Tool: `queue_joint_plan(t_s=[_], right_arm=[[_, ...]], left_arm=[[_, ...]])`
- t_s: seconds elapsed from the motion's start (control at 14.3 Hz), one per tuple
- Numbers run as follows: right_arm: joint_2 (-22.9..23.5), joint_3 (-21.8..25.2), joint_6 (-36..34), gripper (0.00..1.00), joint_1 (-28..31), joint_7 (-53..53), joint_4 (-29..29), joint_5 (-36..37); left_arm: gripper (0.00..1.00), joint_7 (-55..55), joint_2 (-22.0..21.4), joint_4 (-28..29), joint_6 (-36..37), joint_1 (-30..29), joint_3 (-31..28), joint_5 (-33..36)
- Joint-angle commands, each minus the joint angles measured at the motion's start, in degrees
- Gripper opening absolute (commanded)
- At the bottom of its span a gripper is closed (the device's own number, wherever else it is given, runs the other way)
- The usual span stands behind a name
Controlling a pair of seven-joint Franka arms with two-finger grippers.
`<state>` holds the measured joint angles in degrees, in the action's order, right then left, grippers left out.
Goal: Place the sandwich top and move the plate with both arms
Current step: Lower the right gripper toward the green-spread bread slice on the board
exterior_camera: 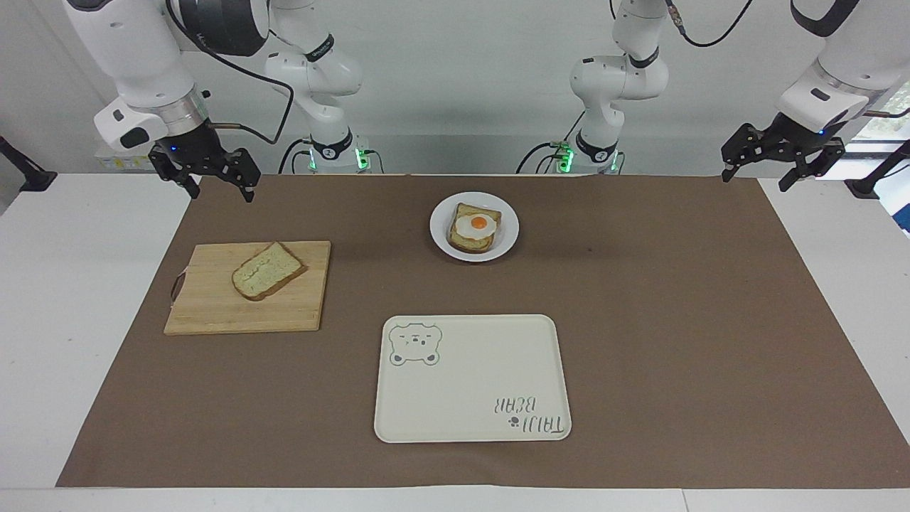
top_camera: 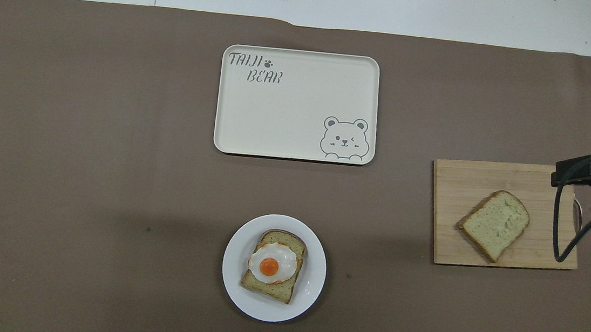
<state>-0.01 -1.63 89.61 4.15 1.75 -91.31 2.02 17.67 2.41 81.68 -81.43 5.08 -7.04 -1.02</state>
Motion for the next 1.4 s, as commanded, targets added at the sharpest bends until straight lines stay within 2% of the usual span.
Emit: queue_joint_plan(t_s=[0.0, 0.56, 0.98, 1.33], right_arm=[[0.5, -0.5, 0.5, 1.0, 0.6, 1.1, 0.8, -0.8], [0.4, -0.6, 0.9, 1.0, 0.1, 0.4, 0.4, -0.8], [0.4, -0.8, 5.2, 1.0, 0.0, 1.8, -0.3, -0.7], [-0.5, -0.8, 6.5, 1.0, 0.6, 9.1, -2.3, -0.8]], left_arm=[[1.0, 0.3, -1.5, 2.0, -1.0, 0.0, -0.1, 0.1], [1.0, 0.3, -1.5, 2.0, -1.0, 0.0, -0.1, 0.1], [1.0, 0.3, -1.5, 2.0, -1.0, 0.0, -0.1, 0.1], [1.0, 0.3, -1.5, 2.0, -1.0, 0.0, -0.1, 0.1]])
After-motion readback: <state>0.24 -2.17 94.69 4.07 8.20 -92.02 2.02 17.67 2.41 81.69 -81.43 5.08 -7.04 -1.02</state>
